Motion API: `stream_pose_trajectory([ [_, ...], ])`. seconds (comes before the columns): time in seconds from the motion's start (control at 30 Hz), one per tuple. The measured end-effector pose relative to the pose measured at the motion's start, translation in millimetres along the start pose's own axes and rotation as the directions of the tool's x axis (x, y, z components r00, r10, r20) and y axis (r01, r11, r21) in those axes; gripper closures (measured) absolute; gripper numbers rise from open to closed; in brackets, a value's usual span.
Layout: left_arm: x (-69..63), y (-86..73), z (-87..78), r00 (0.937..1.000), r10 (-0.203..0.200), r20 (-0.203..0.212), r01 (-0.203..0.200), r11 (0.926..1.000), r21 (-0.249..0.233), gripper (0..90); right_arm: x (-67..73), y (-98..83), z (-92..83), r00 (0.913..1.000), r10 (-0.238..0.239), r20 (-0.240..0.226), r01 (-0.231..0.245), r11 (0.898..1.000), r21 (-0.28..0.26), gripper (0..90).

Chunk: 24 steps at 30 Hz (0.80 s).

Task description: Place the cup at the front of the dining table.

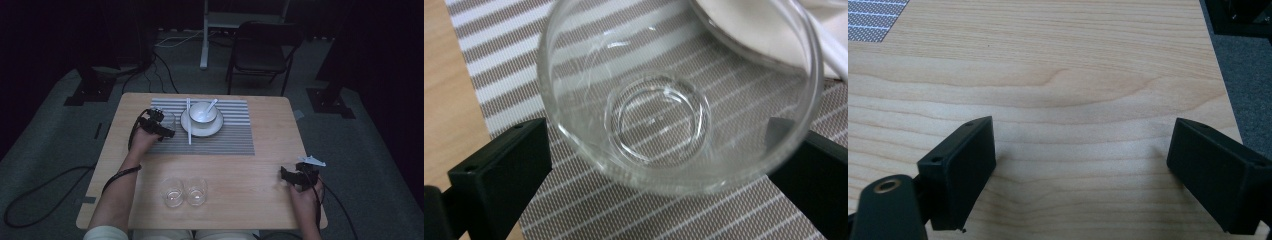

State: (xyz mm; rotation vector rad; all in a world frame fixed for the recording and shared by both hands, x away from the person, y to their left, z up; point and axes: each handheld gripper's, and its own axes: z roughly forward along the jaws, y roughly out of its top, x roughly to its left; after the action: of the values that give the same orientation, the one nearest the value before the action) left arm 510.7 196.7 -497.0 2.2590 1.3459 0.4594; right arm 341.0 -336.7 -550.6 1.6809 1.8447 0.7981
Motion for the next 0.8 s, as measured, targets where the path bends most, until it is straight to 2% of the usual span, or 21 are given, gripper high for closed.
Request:
stream_pose_trajectory([
  [0.03, 0.2, -4.5, -0.4, 0.9999, -0.015, -0.001, 0.015, 0.9995, -0.029, 0.0, 0.0, 0.0, 0.0, 1.0000, 0.000, 0.000, 0.000, 1.000, 0.001, 11.5],
  [0.1, -0.2, -7.6, 0.3, 0.9996, -0.026, -0.009, 0.026, 0.9991, -0.034, 0.0, 0.0, 0.0, 0.0, 1.0000, 0.000, 0.000, 0.000, 1.000, 0.000, 11.5],
  [0.17, -2.6, -9.7, 0.5, 0.9994, -0.025, -0.024, 0.024, 0.9989, -0.041, 0.0, 0.0, 0.0, 0.0, 1.0000, 0.000, 0.000, 0.000, 1.000, 0.000, 11.6],
  [0.33, -6.3, -14.7, -0.7, 0.9998, -0.013, -0.018, 0.013, 0.9986, -0.052, 0.0, 0.0, 0.0, 0.0, 1.0000, 0.000, 0.000, 0.000, 1.000, 0.000, 11.5],
  [0.37, -5.3, -18.6, -2.0, 0.9997, -0.025, 0.003, 0.025, 0.9974, -0.067, 0.0, 0.0, 0.0, 0.0, 1.0000, 0.000, 0.000, 0.000, 1.000, 0.001, 11.6],
  [0.4, -5.3, -18.6, -2.0, 0.9997, -0.025, 0.003, 0.025, 0.9974, -0.067, 0.0, 0.0, 0.0, 0.0, 1.0000, 0.000, 0.000, 0.000, 1.000, 0.001, 11.6],
  [0.43, -4.2, -23.6, -3.1, 0.9986, -0.050, 0.019, 0.052, 0.9946, -0.090, 0.0, 0.0, 0.0, 0.0, 1.0000, 0.000, 0.000, 0.000, 1.000, 0.001, 11.5],
  [0.47, -4.2, -23.6, -3.1, 0.9986, -0.050, 0.019, 0.052, 0.9946, -0.090, 0.0, 0.0, 0.0, 0.0, 1.0000, 0.000, 0.000, 0.000, 1.000, 0.001, 11.5],
  [0.5, -3.7, -27.4, -4.0, 0.9977, -0.058, 0.036, 0.061, 0.9930, -0.101, 0.0, 0.0, 0.0, 0.0, 1.0000, 0.000, 0.000, 0.000, 1.000, 0.001, 11.5],
  [0.53, -4.0, -29.2, -4.4, 0.9979, -0.055, 0.035, 0.058, 0.9930, -0.103, 0.0, 0.0, 0.1, 0.0, 1.0000, 0.000, 0.000, 0.000, 1.000, 0.000, 11.5],
  [0.57, -5.3, -33.1, -5.5, 0.9992, -0.037, 0.016, 0.039, 0.9947, -0.096, 0.0, 0.0, 0.1, 0.0, 1.0000, 0.000, 0.000, 0.000, 1.000, 0.001, 11.5],
  [0.63, -5.1, -37.2, -7.8, 0.9996, -0.023, 0.018, 0.025, 0.9956, -0.090, 0.0, 0.0, 0.1, 0.0, 1.0000, 0.000, 0.000, 0.000, 1.000, 0.000, 11.5],
  [0.8, -2.6, -46.6, -14.2, 0.9993, -0.026, 0.025, 0.029, 0.9947, -0.099, 0.0, 0.0, 0.1, 0.0, 1.0000, 0.000, 0.000, 0.000, 1.000, 0.001, 11.5],
])
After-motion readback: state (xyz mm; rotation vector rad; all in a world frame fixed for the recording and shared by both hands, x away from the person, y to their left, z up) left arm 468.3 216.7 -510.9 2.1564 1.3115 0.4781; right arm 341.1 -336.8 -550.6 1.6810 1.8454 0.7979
